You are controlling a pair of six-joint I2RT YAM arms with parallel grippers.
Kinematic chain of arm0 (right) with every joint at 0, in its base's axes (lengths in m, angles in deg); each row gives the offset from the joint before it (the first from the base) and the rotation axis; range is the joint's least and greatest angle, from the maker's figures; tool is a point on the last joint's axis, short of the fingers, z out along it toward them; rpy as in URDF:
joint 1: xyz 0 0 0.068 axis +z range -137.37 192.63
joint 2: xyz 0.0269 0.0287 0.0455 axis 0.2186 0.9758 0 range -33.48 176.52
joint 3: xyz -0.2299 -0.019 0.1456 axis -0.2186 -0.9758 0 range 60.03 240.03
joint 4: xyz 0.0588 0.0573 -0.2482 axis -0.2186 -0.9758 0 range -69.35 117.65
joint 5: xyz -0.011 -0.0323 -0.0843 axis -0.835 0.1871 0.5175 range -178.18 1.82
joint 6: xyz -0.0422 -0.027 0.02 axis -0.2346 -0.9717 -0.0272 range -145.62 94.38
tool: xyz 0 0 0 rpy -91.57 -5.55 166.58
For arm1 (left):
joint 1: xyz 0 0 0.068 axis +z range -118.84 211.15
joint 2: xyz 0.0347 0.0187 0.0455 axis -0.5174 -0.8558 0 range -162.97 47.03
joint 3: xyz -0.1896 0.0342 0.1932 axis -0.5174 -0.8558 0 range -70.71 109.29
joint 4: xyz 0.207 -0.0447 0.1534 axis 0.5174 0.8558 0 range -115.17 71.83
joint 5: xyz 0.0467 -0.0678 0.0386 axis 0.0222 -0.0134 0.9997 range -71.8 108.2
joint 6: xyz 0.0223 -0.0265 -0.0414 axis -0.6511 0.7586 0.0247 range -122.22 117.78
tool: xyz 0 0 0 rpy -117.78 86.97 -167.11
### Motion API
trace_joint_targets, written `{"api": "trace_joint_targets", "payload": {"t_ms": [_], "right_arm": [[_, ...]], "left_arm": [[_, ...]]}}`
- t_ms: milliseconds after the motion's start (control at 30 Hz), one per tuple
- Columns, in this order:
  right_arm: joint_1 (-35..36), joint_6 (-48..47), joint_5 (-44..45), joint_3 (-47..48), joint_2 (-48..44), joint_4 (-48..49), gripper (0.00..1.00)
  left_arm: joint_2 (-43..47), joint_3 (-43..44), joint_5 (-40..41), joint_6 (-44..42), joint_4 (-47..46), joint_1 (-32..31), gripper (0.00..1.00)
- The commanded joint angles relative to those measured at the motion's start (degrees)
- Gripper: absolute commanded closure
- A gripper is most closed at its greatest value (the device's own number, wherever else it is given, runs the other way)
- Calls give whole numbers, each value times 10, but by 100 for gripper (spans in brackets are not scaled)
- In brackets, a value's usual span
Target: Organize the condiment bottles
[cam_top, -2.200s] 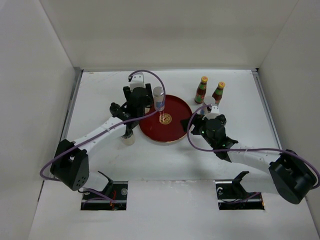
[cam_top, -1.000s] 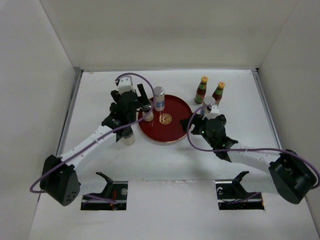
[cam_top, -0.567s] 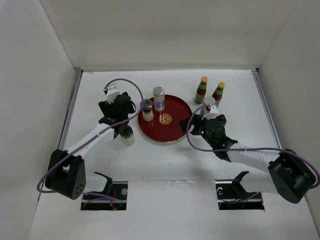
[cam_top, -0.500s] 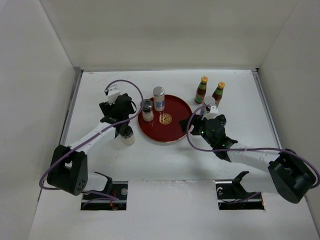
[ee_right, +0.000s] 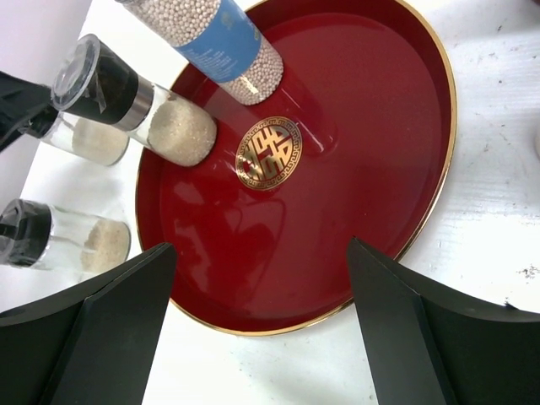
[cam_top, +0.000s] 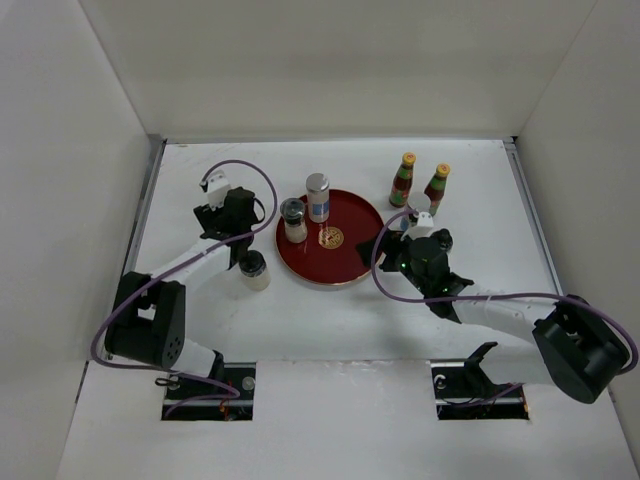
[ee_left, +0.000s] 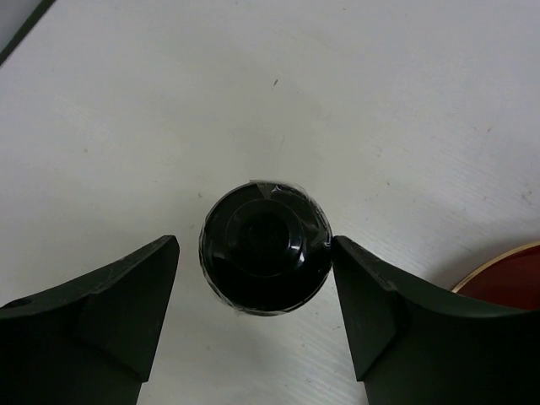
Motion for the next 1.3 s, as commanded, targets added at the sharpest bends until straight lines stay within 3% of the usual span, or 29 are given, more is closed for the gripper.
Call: {"api": "trace_joint_targets", "payload": {"t_ms": [0, 100, 233, 400, 633, 767, 1033, 1267], "right_arm": [[3, 6, -11, 21, 2, 24, 12], [5, -2, -5, 19, -4, 29, 12], [5, 2, -12, 25, 10, 27, 12], [6, 2, -12, 24, 14, 33, 12], [7, 3, -13, 23, 15, 35, 12], [7, -4, -7, 20, 1, 36, 13], [-5, 5, 16, 3, -23, 37, 14], [-18, 8, 34, -4, -31, 33, 14]], "left_arm": [[-13, 10, -14, 12, -31, 7, 30], [-17, 5, -22, 12, -45, 7, 35], [1, 5, -12, 5, -46, 4, 53], [68, -3, 35, -12, -40, -7, 60], [184, 17, 93, -62, -38, -67, 62], [229, 56, 93, -89, -35, -141, 62], [206, 104, 67, -72, 13, -314, 61], [156, 94, 30, -15, 9, -362, 60]]}}
